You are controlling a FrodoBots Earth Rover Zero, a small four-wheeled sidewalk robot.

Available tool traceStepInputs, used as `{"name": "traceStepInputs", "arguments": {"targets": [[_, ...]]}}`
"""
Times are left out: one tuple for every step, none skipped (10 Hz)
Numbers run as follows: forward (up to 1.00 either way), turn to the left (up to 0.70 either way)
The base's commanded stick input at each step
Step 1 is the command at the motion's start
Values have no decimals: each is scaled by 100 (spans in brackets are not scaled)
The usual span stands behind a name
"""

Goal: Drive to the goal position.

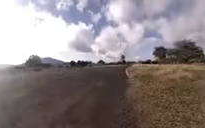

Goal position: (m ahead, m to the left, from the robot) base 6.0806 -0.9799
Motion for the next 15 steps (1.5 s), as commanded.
{"name": "traceStepInputs", "arguments": {"targets": [[50,-50],[50,-42],[50,-23],[50,0],[50,0],[50,0],[50,0],[50,0],[50,0],[50,0],[50,0],[50,0],[50,0],[50,0],[50,0]]}}
